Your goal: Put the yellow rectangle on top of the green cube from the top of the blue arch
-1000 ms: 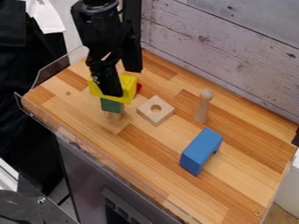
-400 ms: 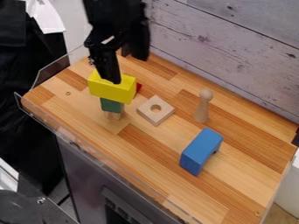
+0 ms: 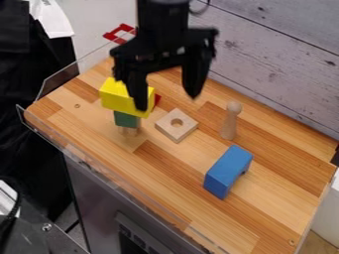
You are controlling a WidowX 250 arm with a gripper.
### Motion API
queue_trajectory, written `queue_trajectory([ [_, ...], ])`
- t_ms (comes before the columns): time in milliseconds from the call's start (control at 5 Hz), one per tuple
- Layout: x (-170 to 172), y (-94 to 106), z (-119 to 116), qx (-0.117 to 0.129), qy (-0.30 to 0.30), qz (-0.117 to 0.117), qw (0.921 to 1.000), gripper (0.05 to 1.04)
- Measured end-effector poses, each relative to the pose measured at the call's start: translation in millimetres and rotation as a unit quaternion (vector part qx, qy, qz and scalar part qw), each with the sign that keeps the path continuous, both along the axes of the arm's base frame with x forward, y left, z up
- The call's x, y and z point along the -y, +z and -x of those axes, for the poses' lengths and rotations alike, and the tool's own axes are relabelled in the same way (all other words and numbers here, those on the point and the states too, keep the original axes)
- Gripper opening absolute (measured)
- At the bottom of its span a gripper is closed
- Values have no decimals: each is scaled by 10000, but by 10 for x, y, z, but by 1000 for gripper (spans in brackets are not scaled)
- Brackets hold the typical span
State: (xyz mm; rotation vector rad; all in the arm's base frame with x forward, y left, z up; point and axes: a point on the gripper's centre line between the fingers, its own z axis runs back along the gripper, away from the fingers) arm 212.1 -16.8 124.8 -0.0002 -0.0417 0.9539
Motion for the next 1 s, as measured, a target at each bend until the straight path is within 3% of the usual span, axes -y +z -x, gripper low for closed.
queue_trajectory([
  [200, 106, -18, 19, -35, -1235, 104, 9923, 999],
  [400, 202, -94, -77, -189, -2492, 115, 9682, 999],
  [600, 313, -143, -191, -198, -3516, 29, 9359, 999],
  [800, 400, -201, -308, -311, -3992, -156, 9162, 999],
  [1000, 451, -313, -347, -423, -4059, -140, 9128, 999],
])
